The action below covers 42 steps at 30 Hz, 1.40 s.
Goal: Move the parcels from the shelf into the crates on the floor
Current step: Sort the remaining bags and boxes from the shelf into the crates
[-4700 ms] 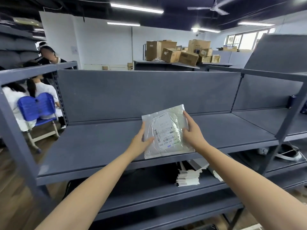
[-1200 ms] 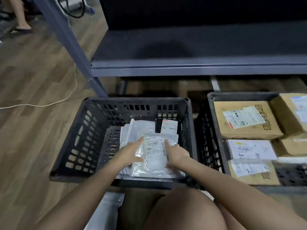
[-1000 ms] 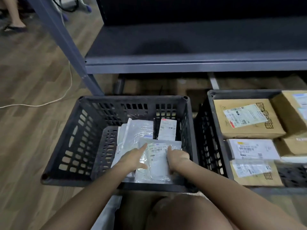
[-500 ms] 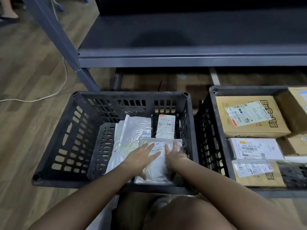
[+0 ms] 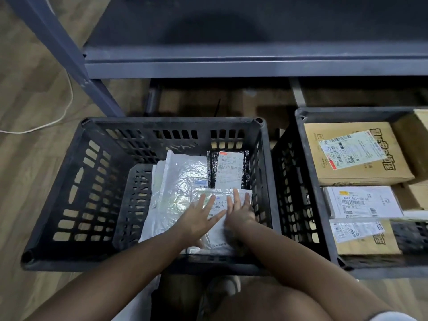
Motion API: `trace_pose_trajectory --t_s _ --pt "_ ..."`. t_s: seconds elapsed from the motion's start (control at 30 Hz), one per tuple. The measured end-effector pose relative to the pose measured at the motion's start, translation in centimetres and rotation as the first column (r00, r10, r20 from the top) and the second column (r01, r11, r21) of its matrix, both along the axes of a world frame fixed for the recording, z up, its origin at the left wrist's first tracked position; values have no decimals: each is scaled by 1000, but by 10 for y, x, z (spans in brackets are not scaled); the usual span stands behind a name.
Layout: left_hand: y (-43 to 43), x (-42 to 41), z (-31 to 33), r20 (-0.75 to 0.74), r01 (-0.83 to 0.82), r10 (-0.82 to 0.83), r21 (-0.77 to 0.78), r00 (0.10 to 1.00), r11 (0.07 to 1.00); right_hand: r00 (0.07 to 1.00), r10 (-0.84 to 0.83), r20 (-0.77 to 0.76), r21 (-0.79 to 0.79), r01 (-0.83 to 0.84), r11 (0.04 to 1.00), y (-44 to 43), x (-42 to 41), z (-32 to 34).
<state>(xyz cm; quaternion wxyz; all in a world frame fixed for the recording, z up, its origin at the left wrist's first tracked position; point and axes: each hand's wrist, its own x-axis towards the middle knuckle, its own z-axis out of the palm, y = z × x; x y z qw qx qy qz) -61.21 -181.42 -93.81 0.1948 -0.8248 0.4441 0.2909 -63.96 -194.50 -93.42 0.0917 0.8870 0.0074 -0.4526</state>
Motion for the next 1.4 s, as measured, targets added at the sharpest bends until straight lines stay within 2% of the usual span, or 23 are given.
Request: trace_pose_trajectory --t_s 0.17,0.23,0.3,0.43,0.57,0.67,0.73,0.8,0.93,1.03,1.2,1.4 --pt "11 7 7 -57 -103 95 -159 994 982 998 34 -53 87 -30 996 -8 5 27" --pt "17 11 11 -69 -212 201 -233 977 949 996 66 -65 145 -56 988 -10 8 36" --pt "19 14 14 -61 -300 296 -284 953 911 996 -17 -82 197 33 980 -12 13 38" --pt "10 11 12 -18 -295 302 -275 953 915 975 -215 -62 209 223 952 -9 15 22" --pt "8 12 3 -49 -296 293 -254 955 921 994 -114 2 152 112 982 -7 7 12" --pt "7 16 4 -52 -288 284 -236 958 928 998 -64 -17 142 66 988 -5 13 19" --pt "6 20 9 -116 -333 314 -234 942 913 999 -46 -21 159 48 986 -7 21 25" --pt "6 25 22 -207 -429 385 -258 900 866 997 -55 48 208 44 977 -14 31 42" --pt "-1 42 80 -316 -602 516 -326 796 729 975 -175 133 439 101 893 -30 44 99" --pt "-8 57 141 -296 -640 567 -363 769 677 949 -252 188 534 117 837 -38 48 151" --pt "-15 77 256 -254 -640 591 -395 765 659 908 -278 313 555 63 830 -51 57 256" --pt "-21 80 426 -192 -610 608 -499 771 616 854 -297 426 559 10 829 -62 65 418"
